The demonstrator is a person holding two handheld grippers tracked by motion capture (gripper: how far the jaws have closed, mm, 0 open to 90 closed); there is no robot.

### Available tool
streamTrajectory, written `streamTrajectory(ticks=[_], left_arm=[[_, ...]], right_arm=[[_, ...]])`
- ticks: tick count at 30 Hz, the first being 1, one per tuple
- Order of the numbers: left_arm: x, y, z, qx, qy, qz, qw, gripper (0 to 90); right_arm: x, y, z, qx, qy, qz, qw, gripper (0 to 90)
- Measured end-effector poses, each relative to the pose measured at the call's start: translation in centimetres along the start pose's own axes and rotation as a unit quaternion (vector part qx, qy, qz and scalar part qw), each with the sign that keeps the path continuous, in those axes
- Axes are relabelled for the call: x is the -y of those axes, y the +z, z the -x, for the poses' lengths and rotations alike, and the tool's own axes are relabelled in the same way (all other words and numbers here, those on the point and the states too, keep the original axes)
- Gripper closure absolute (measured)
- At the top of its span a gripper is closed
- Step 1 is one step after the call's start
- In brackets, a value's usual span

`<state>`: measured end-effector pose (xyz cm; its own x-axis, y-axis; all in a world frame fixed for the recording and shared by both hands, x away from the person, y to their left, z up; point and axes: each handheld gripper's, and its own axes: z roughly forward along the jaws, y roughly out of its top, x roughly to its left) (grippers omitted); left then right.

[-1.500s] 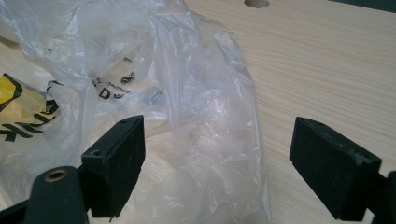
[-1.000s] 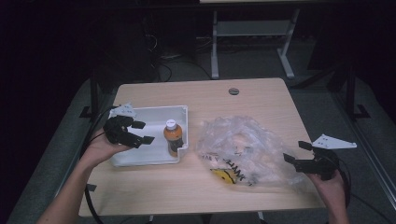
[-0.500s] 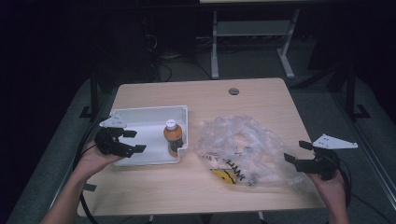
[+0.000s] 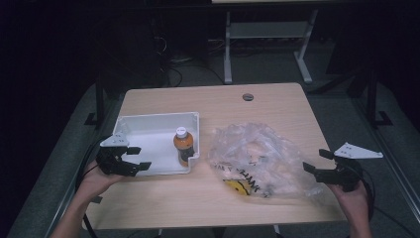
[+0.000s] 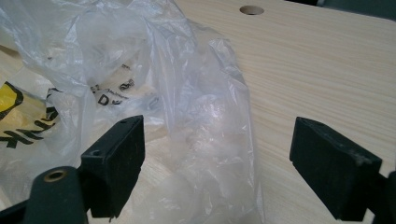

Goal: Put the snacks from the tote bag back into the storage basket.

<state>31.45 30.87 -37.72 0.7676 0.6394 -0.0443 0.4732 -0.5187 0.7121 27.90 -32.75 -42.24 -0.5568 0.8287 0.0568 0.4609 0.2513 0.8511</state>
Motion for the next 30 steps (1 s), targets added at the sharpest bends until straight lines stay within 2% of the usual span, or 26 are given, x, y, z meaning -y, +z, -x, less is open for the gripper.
streamTrajectory(ticks=[7, 11, 14, 15, 19, 20, 22, 23, 25, 30], left_arm=[[1.0, -0.2, 0.4, -0.011, 0.004, 0.002, 0.9999, 27.1], [1.7, -0.3, 0.7, -0.014, -0.005, 0.013, 0.9998, 27.1], [2.3, -0.3, 1.0, -0.017, -0.005, 0.011, 0.9998, 27.1], [2.5, -0.2, 1.1, -0.017, -0.011, 0.014, 0.9997, 27.1], [3.1, 0.1, 1.2, -0.018, -0.007, 0.008, 0.9998, 26.5], [3.2, 0.2, 1.3, -0.016, -0.015, 0.014, 0.9997, 26.5], [3.4, 0.2, 1.2, -0.016, -0.010, 0.011, 0.9998, 26.1], [3.5, 0.3, 1.3, -0.016, -0.016, 0.013, 0.9997, 26.1], [3.7, 0.3, 1.3, -0.017, -0.013, 0.013, 0.9997, 26.1], [4.2, 0.4, 1.3, -0.016, -0.022, 0.015, 0.9995, 25.8]], right_arm=[[0.0, 0.2, -0.1, -0.001, -0.003, -0.005, 1.0000, 17.4], [0.0, 0.3, -0.1, -0.002, -0.003, -0.005, 1.0000, 17.4], [0.0, 0.3, -0.1, -0.002, -0.004, -0.005, 1.0000, 17.4], [0.0, 0.3, -0.1, -0.002, -0.003, -0.005, 1.0000, 17.3], [0.0, 0.2, -0.1, -0.002, -0.002, -0.005, 1.0000, 17.1], [0.0, 0.2, -0.2, -0.002, 0.000, -0.004, 1.0000, 17.2], [0.0, 0.3, -0.2, -0.001, -0.004, -0.004, 1.0000, 17.1], [0.0, 0.3, -0.2, -0.001, -0.003, -0.004, 1.0000, 17.1], [0.1, 0.3, -0.1, -0.002, 0.000, -0.008, 1.0000, 17.1], [0.1, 0.4, -0.1, -0.004, 0.001, -0.007, 1.0000, 17.1]])
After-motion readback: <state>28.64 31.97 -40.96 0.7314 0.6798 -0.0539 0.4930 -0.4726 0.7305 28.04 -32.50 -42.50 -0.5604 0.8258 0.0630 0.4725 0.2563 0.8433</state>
